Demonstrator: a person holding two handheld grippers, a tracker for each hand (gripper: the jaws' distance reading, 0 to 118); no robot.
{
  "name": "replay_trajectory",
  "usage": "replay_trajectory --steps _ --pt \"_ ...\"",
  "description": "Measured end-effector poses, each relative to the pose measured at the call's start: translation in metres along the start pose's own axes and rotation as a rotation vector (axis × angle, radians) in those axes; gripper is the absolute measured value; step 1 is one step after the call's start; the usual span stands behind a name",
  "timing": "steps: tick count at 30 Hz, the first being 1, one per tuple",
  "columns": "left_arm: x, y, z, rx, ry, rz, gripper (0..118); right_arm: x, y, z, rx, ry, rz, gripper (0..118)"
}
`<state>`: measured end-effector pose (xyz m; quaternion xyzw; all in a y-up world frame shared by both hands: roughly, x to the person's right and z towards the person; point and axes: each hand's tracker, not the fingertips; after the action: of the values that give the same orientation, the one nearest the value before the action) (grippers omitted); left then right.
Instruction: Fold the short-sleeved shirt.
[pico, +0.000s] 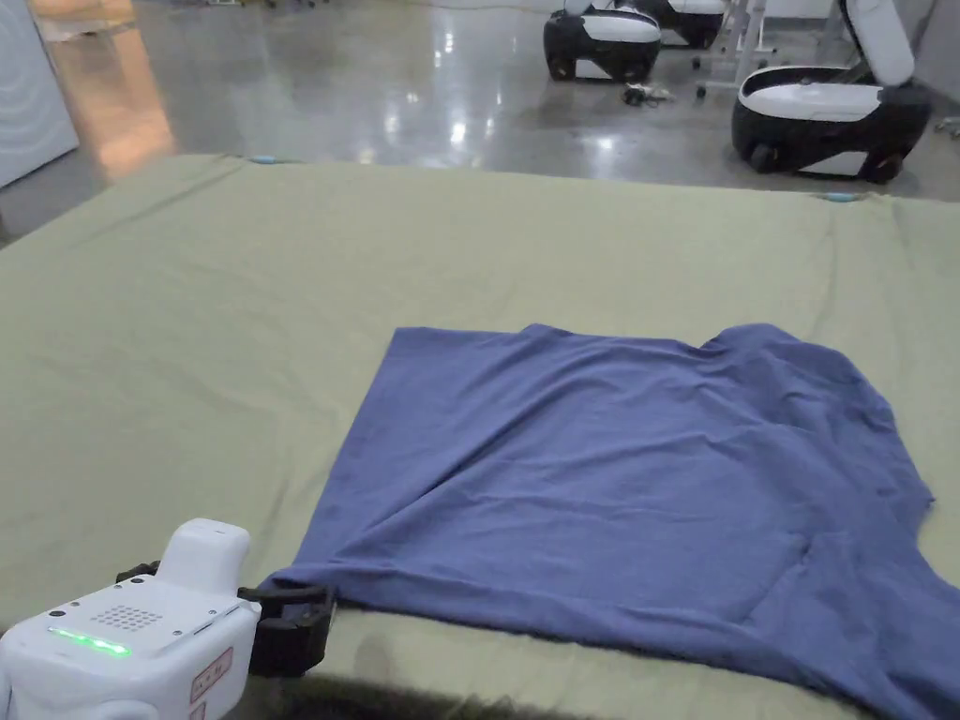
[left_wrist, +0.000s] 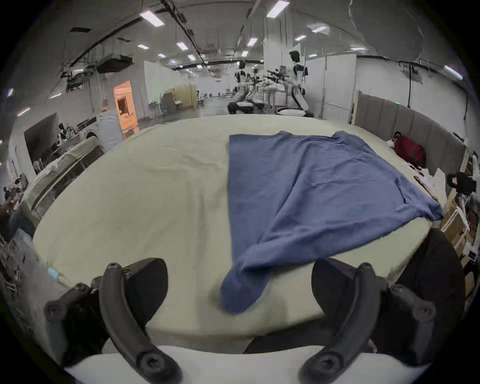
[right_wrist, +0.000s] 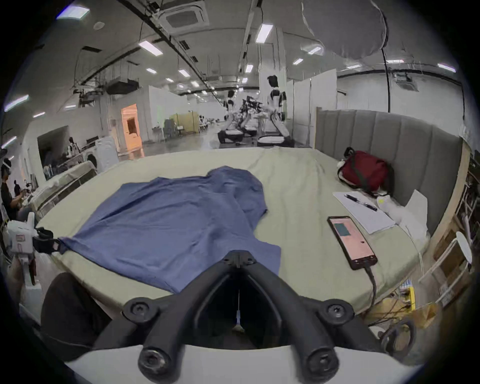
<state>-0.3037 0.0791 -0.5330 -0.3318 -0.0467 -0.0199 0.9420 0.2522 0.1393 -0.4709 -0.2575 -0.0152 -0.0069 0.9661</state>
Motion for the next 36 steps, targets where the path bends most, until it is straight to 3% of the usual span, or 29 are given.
replay_trajectory --steps 1,3,4,6,7,8,9,10,15,16,18,19,20,21,22,23,27,30,36 --pt "0.002 0.003 -0.005 -0.006 -0.013 0.001 94 0.004 -0.001 0.0 -0.007 -0.004 0.0 5" --pt "0.008 0.007 -0.008 -0.009 -0.027 0.006 0 0.011 -0.002 0.002 -0.019 -0.025 0.0 5" --pt "0.01 0.007 -0.012 -0.01 -0.026 0.01 0 0.015 -0.003 0.001 -0.034 -0.026 -0.003 5" --pt "0.011 0.009 -0.01 -0.015 -0.05 0.02 0 0.023 -0.005 -0.004 -0.079 -0.029 -0.008 23" --pt "0.017 0.013 -0.006 -0.022 -0.048 0.014 0 0.026 -0.007 -0.008 -0.102 -0.021 -0.008 45" --pt "0.02 0.013 -0.001 -0.016 -0.043 0.006 0 0.029 -0.01 -0.012 -0.125 0.008 -0.004 82" --pt "0.021 0.014 0.002 -0.012 -0.044 0.001 0 0.03 -0.013 -0.017 -0.152 0.032 0.002 96" --pt "0.023 0.014 0.005 -0.009 -0.045 -0.005 0 0.033 -0.018 -0.025 -0.177 0.049 0.008 97" --pt "0.03 0.021 0.014 -0.012 -0.034 -0.028 0 0.032 -0.029 -0.063 -0.347 0.135 -0.003 92" --pt "0.032 0.021 0.016 -0.013 -0.034 -0.029 0 0.029 -0.033 -0.073 -0.396 0.135 -0.005 73" --pt "0.036 0.023 0.018 -0.019 -0.031 -0.031 0 0.025 -0.037 -0.085 -0.484 0.059 0.022 47" --pt "0.032 0.022 0.016 -0.024 -0.026 -0.037 0 0.025 -0.034 -0.079 -0.407 0.022 0.06 30" --pt "0.034 0.024 0.019 -0.033 -0.021 -0.05 0 0.029 -0.027 -0.07 -0.376 0.097 0.017 21" --pt "0.034 0.026 0.022 -0.049 -0.021 -0.059 0 0.033 -0.021 -0.061 -0.338 0.108 -0.029 21" --pt "0.035 0.029 0.026 -0.05 -0.015 -0.059 0 0.036 -0.015 -0.054 -0.306 0.123 -0.067 12" --pt "0.03 0.031 0.027 -0.046 -0.012 -0.064 0 0.038 -0.006 -0.047 -0.299 0.142 -0.089 12" --pt "0.029 0.062 0.039 -0.022 0.015 -0.113 0 0.034 0.032 -0.029 -0.259 0.137 -0.006 12" --pt "0.034 0.101 0.041 0.008 0.036 -0.167 0 0.036 0.07 -0.031 -0.228 0.151 -0.021 12" --pt "0.027 0.173 -0.027 -0.06 0.03 -0.18 0 0.027 0.141 -0.098 -0.254 0.122 0.005 12"
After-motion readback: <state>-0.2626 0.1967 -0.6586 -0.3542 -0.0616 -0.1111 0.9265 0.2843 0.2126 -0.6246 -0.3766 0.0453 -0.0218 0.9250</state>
